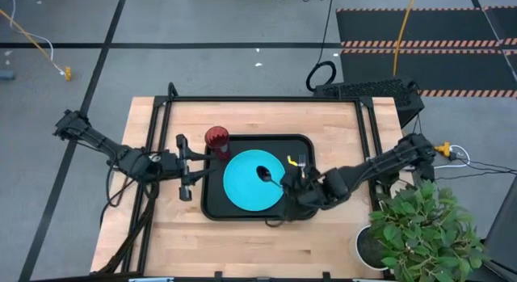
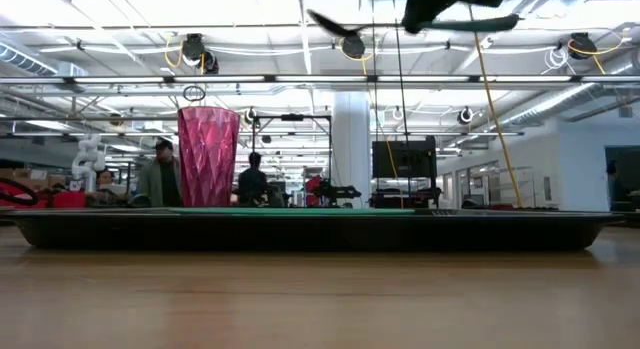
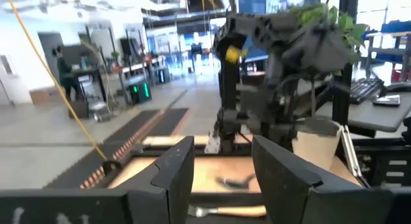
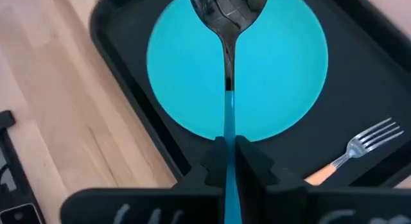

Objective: Pick and place plate/cup/fork/spoon on tray
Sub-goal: Put the spoon on the black food tray

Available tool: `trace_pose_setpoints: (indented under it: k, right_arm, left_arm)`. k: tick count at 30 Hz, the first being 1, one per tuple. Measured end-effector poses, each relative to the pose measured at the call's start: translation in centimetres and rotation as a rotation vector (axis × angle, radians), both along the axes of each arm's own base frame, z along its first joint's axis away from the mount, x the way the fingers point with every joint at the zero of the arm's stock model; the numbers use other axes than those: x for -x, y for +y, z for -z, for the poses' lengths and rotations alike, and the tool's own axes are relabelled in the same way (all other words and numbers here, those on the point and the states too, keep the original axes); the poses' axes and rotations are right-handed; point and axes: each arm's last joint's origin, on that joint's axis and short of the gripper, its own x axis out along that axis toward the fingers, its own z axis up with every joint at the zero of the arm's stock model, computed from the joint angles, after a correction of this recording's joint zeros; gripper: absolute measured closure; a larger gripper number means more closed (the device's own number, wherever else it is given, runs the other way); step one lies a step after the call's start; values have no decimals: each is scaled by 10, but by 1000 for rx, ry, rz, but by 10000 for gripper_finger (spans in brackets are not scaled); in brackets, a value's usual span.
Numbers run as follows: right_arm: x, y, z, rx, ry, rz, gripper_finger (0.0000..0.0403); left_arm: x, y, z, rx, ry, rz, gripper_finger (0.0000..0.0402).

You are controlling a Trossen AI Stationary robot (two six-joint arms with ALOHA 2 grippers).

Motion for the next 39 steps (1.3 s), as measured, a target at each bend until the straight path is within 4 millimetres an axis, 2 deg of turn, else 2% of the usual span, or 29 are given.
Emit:
trace_pose_setpoints:
  k: [8,11,17,20,24,33,39]
  right_arm:
    - [-14,-33,7,-62,42,113,402]
    - [-13,-48,10,-89,110,166,402]
    - [-6,-79,16,-140,206,446,402]
    - [-6,-88,20,-210,206,558,402]
    - [-7,-94,41,-280,196,665,402]
    - [-7,-91,114,-494,36,836,403]
    - [2,-89,133,-520,22,937,403]
  left_arm:
    - [8,5,-6,-61,-18,-10,241]
    - [11,6,-6,-69,-12,-10,240]
    - [19,11,-7,-68,6,-8,240]
    - [23,13,-5,-67,29,-6,240]
    - [28,16,-4,-57,50,-4,240]
    - [40,22,3,-89,137,13,240]
    - [52,24,5,-84,159,47,240]
